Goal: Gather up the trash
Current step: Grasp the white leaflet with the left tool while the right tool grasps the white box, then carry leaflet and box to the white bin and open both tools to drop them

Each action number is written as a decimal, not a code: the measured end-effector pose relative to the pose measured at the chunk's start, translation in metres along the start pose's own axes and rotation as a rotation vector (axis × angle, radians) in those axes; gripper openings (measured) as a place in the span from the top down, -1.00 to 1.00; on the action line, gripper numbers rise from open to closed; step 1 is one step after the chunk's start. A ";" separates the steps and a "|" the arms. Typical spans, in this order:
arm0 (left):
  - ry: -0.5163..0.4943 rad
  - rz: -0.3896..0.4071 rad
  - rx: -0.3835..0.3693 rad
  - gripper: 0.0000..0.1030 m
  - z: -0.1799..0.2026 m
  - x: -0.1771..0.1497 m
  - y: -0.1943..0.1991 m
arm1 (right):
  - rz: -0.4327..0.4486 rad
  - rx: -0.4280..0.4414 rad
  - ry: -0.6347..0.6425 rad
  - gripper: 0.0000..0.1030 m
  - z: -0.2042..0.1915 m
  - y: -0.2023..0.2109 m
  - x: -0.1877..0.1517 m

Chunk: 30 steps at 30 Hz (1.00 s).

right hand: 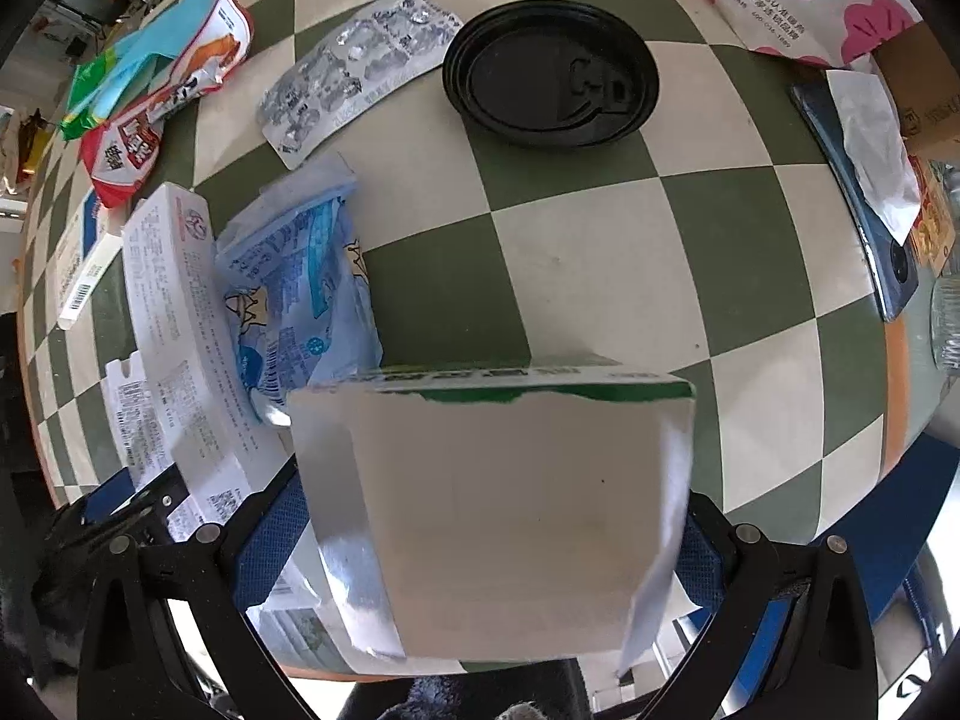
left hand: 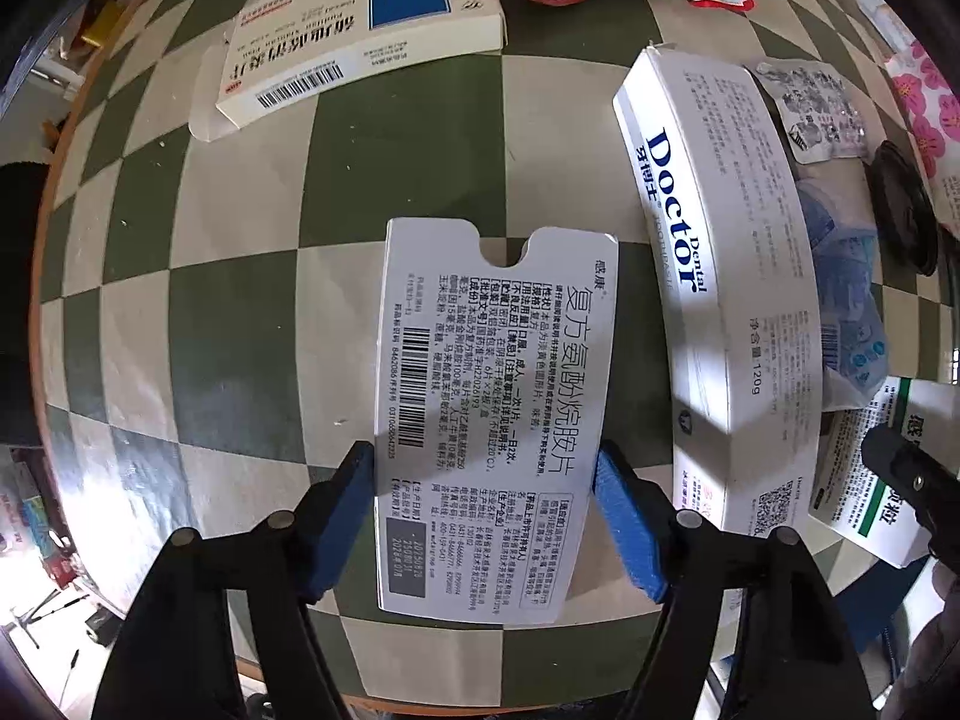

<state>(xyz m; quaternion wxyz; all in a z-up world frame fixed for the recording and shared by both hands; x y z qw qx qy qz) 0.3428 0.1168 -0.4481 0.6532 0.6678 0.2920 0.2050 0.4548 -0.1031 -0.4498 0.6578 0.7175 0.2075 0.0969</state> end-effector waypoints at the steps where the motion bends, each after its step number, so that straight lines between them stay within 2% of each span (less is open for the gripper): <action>1: 0.001 0.003 0.003 -0.36 0.001 0.000 0.000 | 0.001 -0.008 -0.001 -1.00 -0.001 -0.003 0.003; 3: 0.000 0.006 0.008 -0.36 0.000 0.001 0.001 | -0.001 -0.026 0.002 -0.95 -0.002 -0.007 0.007; 6: -0.008 0.025 0.030 -0.36 0.005 -0.001 0.002 | 0.006 -0.051 0.013 -0.72 -0.001 -0.012 0.012; 12: -0.013 0.089 0.042 -0.36 0.014 -0.012 0.023 | 0.043 -0.049 0.021 -0.68 0.001 -0.015 0.010; 17: -0.002 0.174 0.048 -0.36 0.001 -0.026 0.067 | 0.111 -0.049 0.016 -0.68 0.004 0.002 0.010; 23: 0.033 0.284 0.015 -0.36 -0.017 -0.053 0.121 | 0.215 -0.046 0.038 -0.68 -0.016 0.036 0.003; 24: 0.038 0.293 0.017 -0.36 -0.022 -0.061 0.118 | 0.228 -0.044 0.042 -0.68 -0.016 0.042 -0.003; 26: 0.040 0.331 -0.007 -0.36 -0.032 -0.078 0.138 | 0.264 -0.033 0.051 -0.68 -0.022 0.059 -0.014; 27: 0.040 0.339 -0.012 -0.36 -0.042 -0.083 0.141 | 0.284 -0.024 0.053 -0.68 -0.024 0.072 -0.025; 28: 0.039 0.358 -0.026 -0.36 -0.048 -0.093 0.150 | 0.298 -0.019 0.056 -0.68 -0.012 0.095 -0.050; 30: 0.033 0.383 -0.041 -0.36 -0.061 -0.090 0.139 | 0.345 -0.012 0.068 -0.68 -0.019 0.121 -0.075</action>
Point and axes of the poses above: each gripper's, at about its wrist camera, not at the fingertips, and y roughly against the way its jaws point, z to its right, x to its top, the point moved 3 cm from there along -y, roughly the way its jaws point, and after that the axes turned 10 degrees about y, right-handed, at the moved point
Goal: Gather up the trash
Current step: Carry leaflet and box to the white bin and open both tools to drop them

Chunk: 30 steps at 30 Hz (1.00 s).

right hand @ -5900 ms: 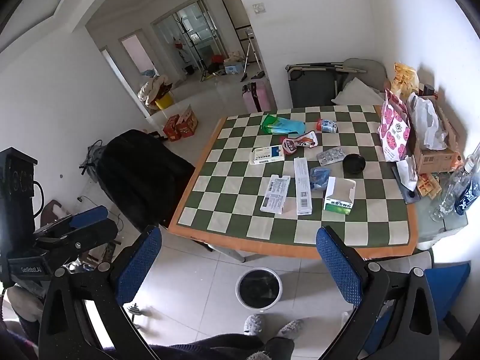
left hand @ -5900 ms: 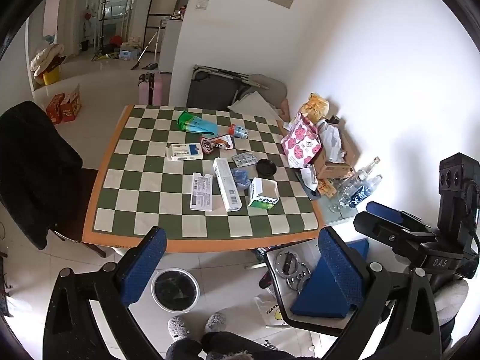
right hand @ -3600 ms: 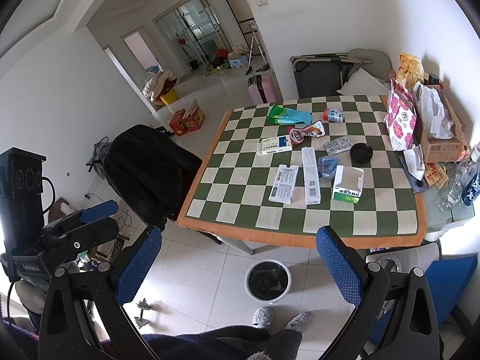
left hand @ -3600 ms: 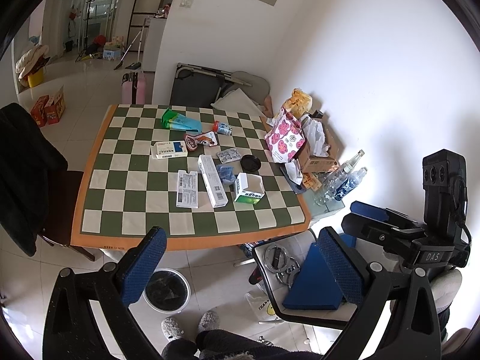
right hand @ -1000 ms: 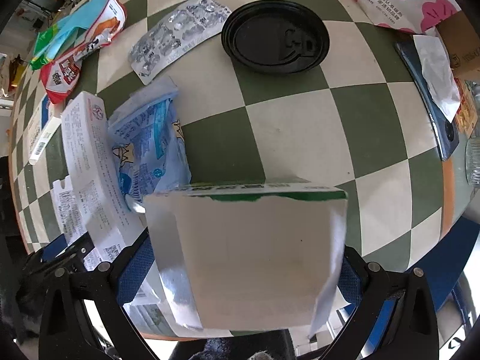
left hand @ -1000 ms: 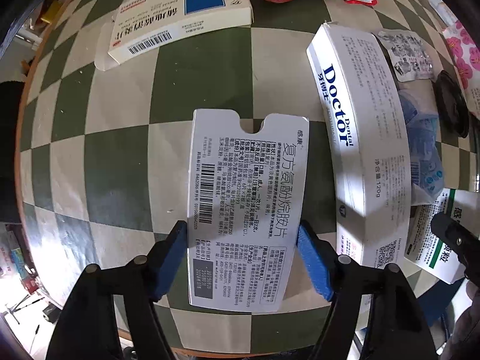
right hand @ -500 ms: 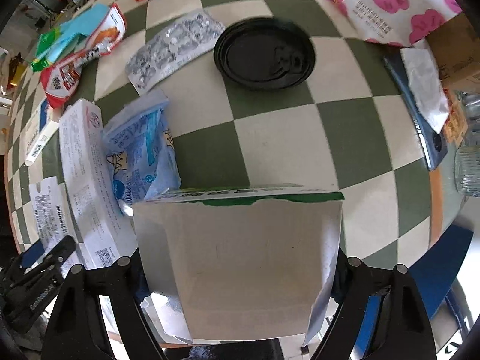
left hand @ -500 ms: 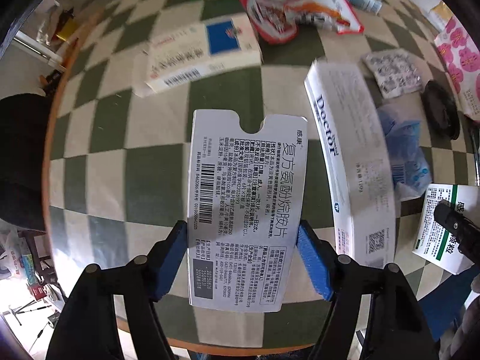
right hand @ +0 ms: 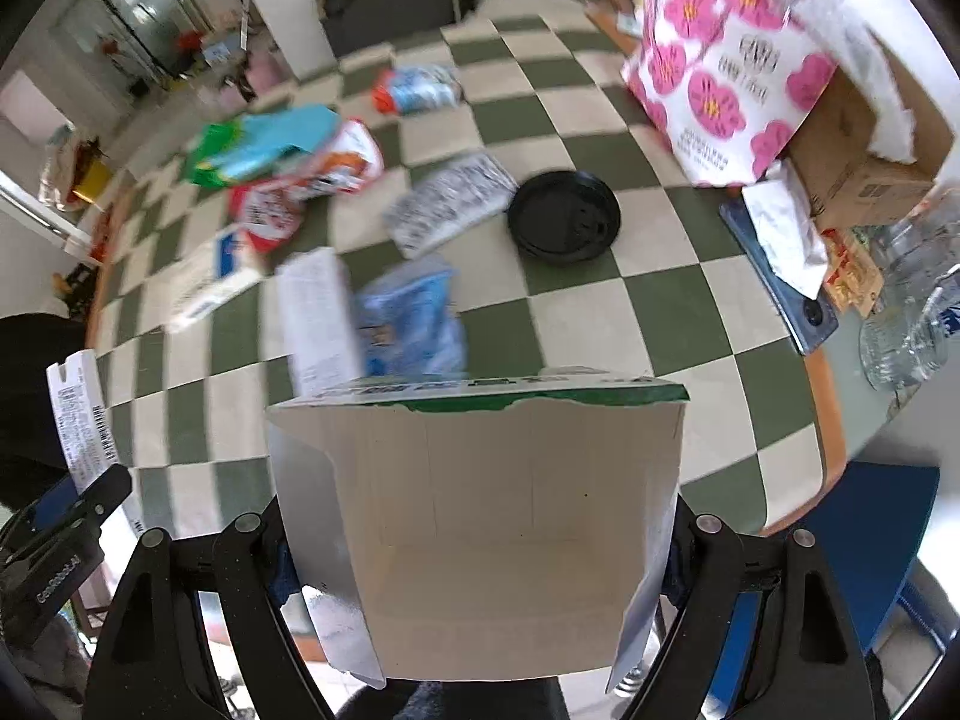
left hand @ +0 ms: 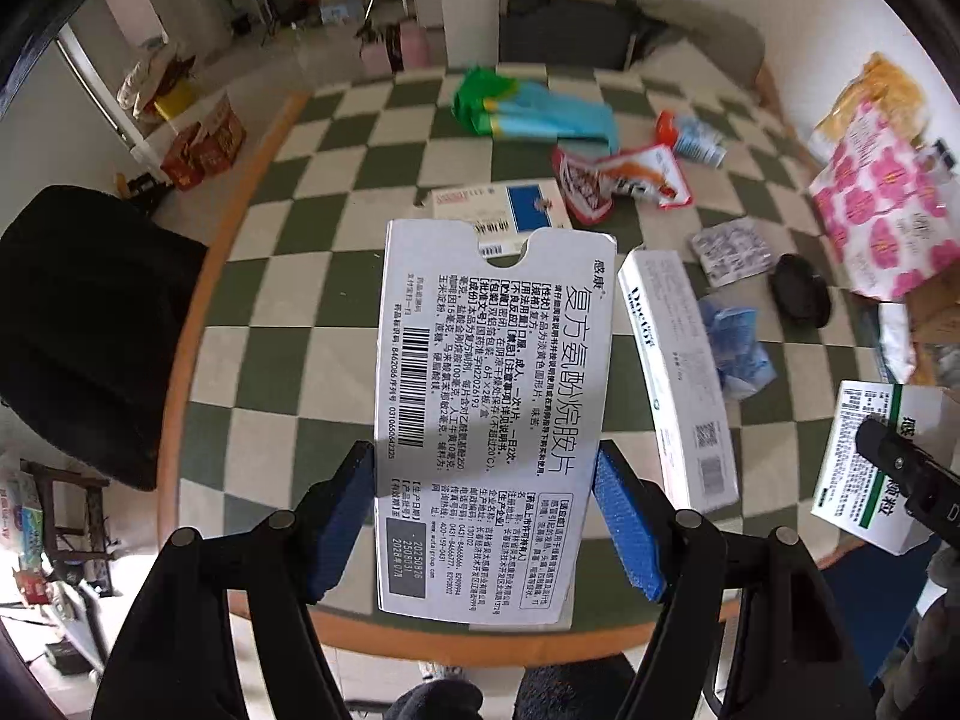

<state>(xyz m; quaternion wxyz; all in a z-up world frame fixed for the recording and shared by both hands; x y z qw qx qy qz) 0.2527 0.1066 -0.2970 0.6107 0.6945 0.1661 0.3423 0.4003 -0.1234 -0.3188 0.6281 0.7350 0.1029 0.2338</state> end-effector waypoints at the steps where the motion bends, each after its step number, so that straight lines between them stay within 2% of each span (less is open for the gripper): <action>1: -0.004 0.016 -0.013 -0.36 -0.006 -0.006 0.008 | 0.019 0.008 0.000 -0.68 -0.009 0.018 -0.011; 5: -0.026 0.052 -0.041 -0.36 -0.036 -0.031 0.029 | 0.084 0.021 0.003 -0.68 -0.037 0.068 -0.054; 10: -0.060 0.030 -0.064 -0.36 -0.078 -0.079 0.053 | 0.110 0.036 -0.022 -0.68 -0.075 0.101 -0.125; 12: -0.063 0.006 -0.066 -0.36 -0.093 -0.100 0.056 | 0.094 0.040 -0.041 -0.68 -0.090 0.107 -0.161; 16: -0.053 -0.095 -0.073 -0.36 -0.119 -0.143 0.042 | 0.034 0.077 -0.080 -0.68 -0.105 0.101 -0.217; 19: -0.006 -0.194 -0.094 -0.36 -0.137 -0.172 0.017 | -0.045 0.115 -0.098 -0.68 -0.115 0.080 -0.258; 22: 0.096 -0.315 -0.122 -0.36 -0.156 -0.204 -0.033 | -0.132 0.157 -0.120 -0.68 -0.120 0.041 -0.296; 23: 0.116 -0.337 -0.127 -0.36 -0.160 -0.212 -0.046 | -0.166 0.178 -0.131 -0.68 -0.120 0.021 -0.309; 24: 0.140 -0.383 -0.133 -0.36 -0.164 -0.225 -0.074 | -0.200 0.189 -0.144 -0.68 -0.120 -0.001 -0.322; 26: 0.173 -0.415 -0.133 -0.36 -0.170 -0.240 -0.115 | -0.245 0.213 -0.168 -0.68 -0.119 -0.040 -0.342; 27: 0.191 -0.446 -0.139 -0.36 -0.172 -0.251 -0.147 | -0.263 0.228 -0.174 -0.68 -0.119 -0.060 -0.350; 30: 0.239 -0.491 -0.176 -0.37 -0.174 -0.272 -0.218 | -0.314 0.255 -0.196 -0.69 -0.118 -0.145 -0.375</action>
Point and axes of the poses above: each gripper's, at about its wrist camera, not at the fingertips, and y roughly against the way its jaws point, z to its right, x to its top, the point moved 3 cm from there along -y, roughly the way its jaws point, and after that the axes turned 10 degrees about y, right-handed, at the moved point
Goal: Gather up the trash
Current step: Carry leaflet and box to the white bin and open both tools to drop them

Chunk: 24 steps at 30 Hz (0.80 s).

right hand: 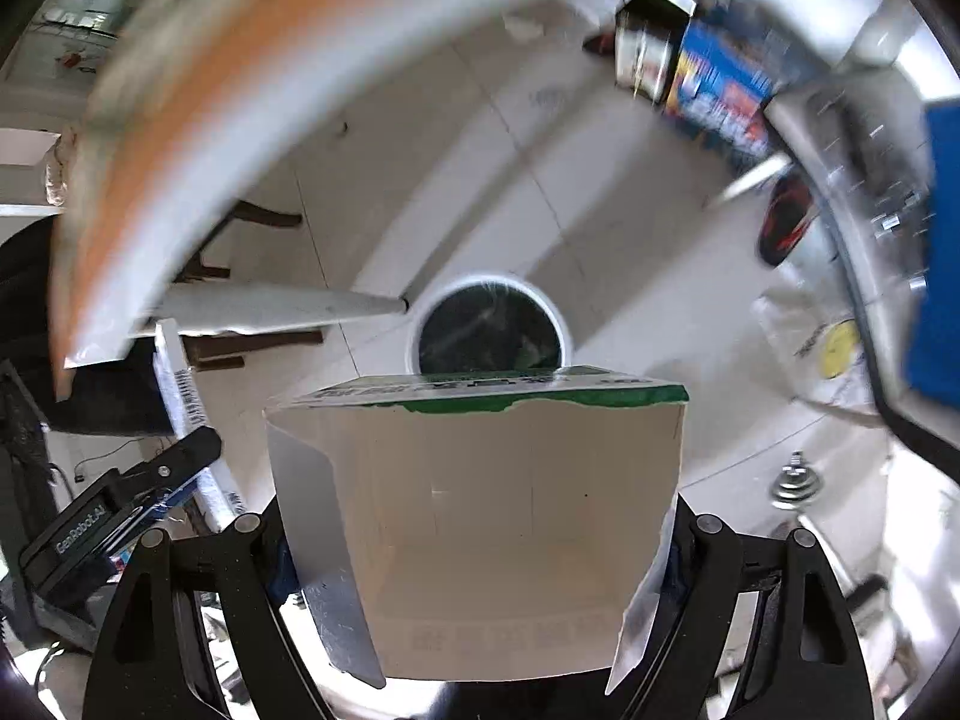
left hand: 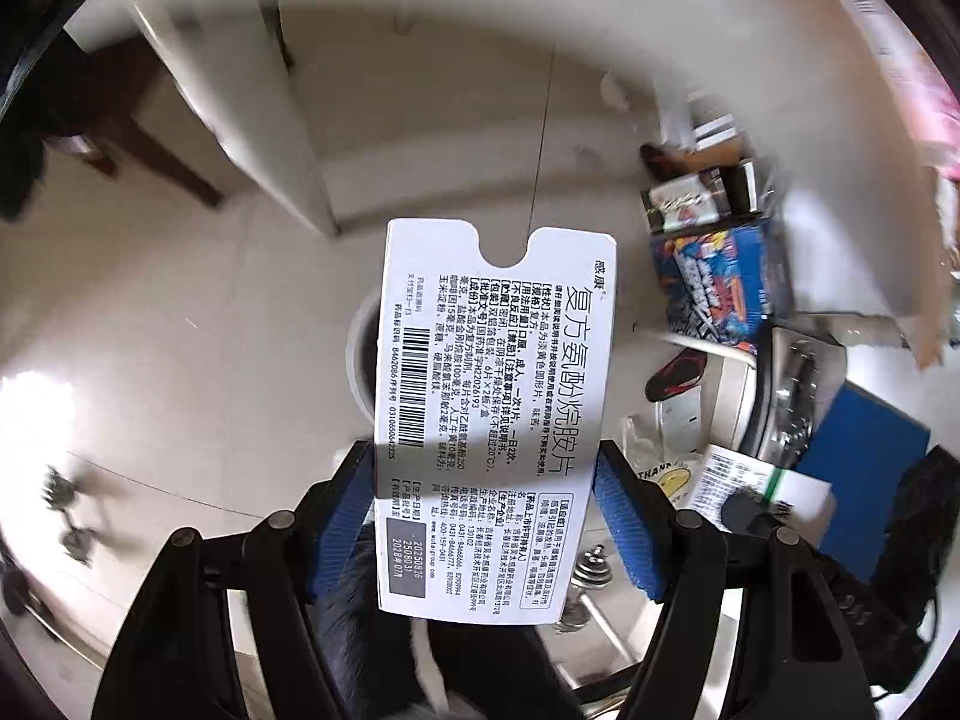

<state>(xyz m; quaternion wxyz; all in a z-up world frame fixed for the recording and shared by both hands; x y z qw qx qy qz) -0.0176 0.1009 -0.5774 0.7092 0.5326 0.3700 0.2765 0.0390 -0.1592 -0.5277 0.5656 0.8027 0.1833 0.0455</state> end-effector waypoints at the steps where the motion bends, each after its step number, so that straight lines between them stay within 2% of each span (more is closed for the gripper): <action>1: 0.025 -0.024 -0.014 -0.37 -0.006 0.007 -0.030 | -0.008 -0.001 -0.003 -0.69 0.005 -0.018 0.002; 3: 0.063 -0.070 -0.050 -0.38 -0.017 0.013 -0.072 | -0.025 0.009 -0.006 -0.69 0.018 -0.070 0.010; 5: 0.084 -0.079 -0.055 -0.50 -0.026 0.020 -0.109 | -0.056 -0.004 -0.006 -0.69 0.031 -0.122 0.020; 7: 0.084 -0.057 -0.038 -0.76 -0.034 0.026 -0.137 | -0.082 0.012 0.006 -0.69 0.039 -0.170 0.027; 8: 0.079 -0.046 -0.026 -0.84 -0.038 0.027 -0.143 | -0.095 0.016 0.018 -0.69 0.040 -0.190 0.031; 9: 0.066 -0.028 -0.011 -1.00 -0.041 0.029 -0.150 | -0.102 0.025 0.028 -0.72 0.043 -0.207 0.034; 12: 0.034 0.028 0.054 -1.00 -0.054 0.035 -0.158 | -0.134 0.024 0.069 -0.77 0.044 -0.248 0.038; 13: 0.019 0.056 0.097 -1.00 -0.056 0.035 -0.159 | -0.139 0.023 0.075 -0.96 0.045 -0.254 0.037; 14: 0.013 0.072 0.116 -1.00 -0.064 0.036 -0.157 | -0.146 0.016 0.084 -1.00 0.045 -0.262 0.037; 18: -0.012 0.147 0.201 -1.00 -0.073 0.037 -0.150 | -0.136 -0.036 0.120 -1.00 0.048 -0.269 0.038; 24: -0.026 0.150 0.251 -1.00 -0.073 0.029 -0.126 | -0.133 -0.180 0.200 -1.00 0.046 -0.250 0.035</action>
Point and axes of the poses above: each gripper's, at about its wrist camera, not at the fingertips, and y roughly against the way its jaws point, z to its right, x to its top, the point moved 3 cm from there along -y, roughly the way its jaws point, and after that the axes turned 10 degrees about y, right-handed, at the moved point
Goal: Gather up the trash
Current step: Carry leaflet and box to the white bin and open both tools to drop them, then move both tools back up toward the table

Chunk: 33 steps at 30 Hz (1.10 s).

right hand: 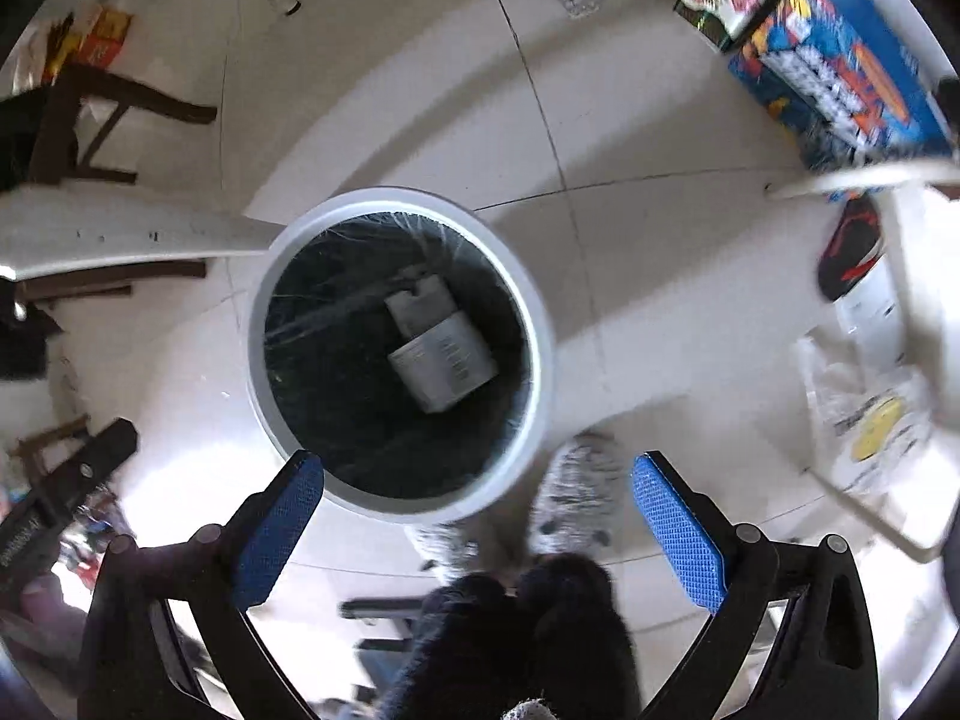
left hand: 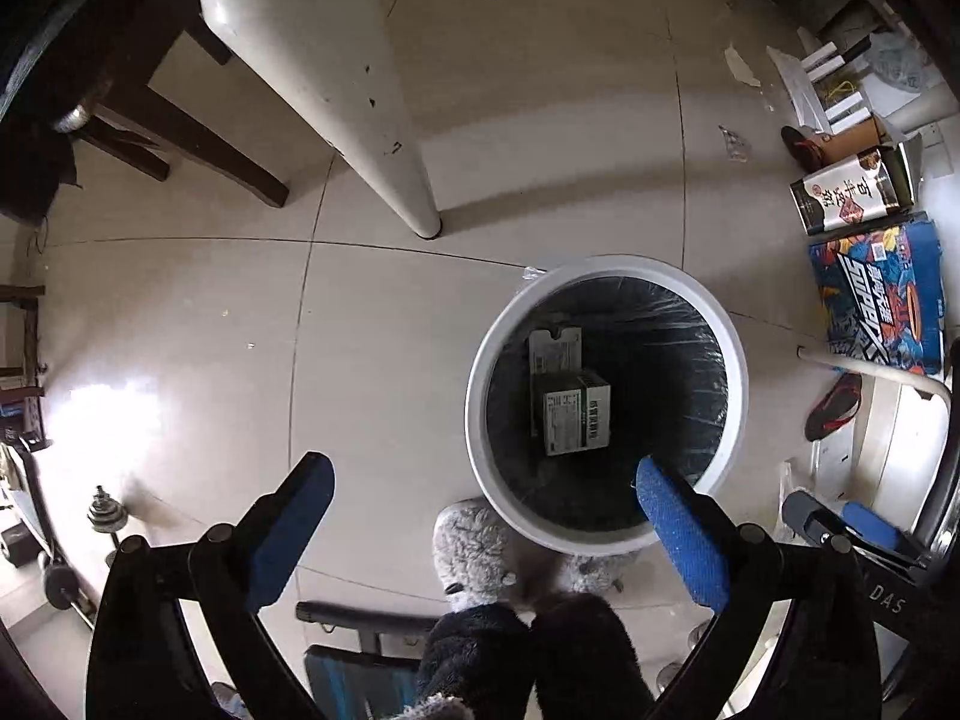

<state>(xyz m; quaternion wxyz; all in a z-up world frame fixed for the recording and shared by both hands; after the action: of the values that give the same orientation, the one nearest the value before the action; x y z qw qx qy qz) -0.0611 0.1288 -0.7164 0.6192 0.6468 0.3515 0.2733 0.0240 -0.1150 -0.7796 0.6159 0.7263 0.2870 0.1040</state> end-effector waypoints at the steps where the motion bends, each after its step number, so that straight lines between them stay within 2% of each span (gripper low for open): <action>1: -0.005 -0.001 0.009 -1.00 -0.001 -0.002 0.007 | 0.003 -0.019 0.010 -1.00 -0.001 0.003 0.001; 4: -0.024 0.006 0.019 -1.00 -0.002 -0.006 0.026 | 0.017 -0.092 0.058 -1.00 -0.008 0.025 -0.003; 8: -0.037 0.008 0.019 -1.00 -0.002 -0.014 0.054 | 0.030 -0.126 0.086 -1.00 -0.019 0.052 -0.009; 15: -0.048 0.013 0.005 -1.00 -0.002 -0.034 0.117 | 0.069 -0.135 0.103 -1.00 -0.038 0.120 -0.025; 24: -0.071 0.030 -0.010 -1.00 -0.012 -0.070 0.224 | 0.125 -0.134 0.129 -1.00 -0.068 0.247 -0.070; 30: -0.097 0.030 -0.050 -1.00 -0.018 -0.089 0.281 | 0.161 -0.123 0.121 -1.00 -0.085 0.331 -0.104; 33: -0.116 0.073 -0.059 -1.00 -0.019 -0.091 0.316 | 0.163 -0.108 0.113 -1.00 -0.092 0.363 -0.117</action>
<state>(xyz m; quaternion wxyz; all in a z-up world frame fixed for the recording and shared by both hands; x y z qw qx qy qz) -0.0939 0.0727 -0.3932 0.6469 0.6554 0.2831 0.2680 -0.0130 -0.1299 -0.3892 0.6266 0.7059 0.2550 0.2100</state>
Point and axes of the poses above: each gripper's, at about its wrist camera, not at the fingertips, and y roughly against the way its jaws point, z to its right, x to its top, the point moved 3 cm from there along -y, roughly the way its jaws point, and after that the axes turned 10 degrees about y, right-handed, at the moved point
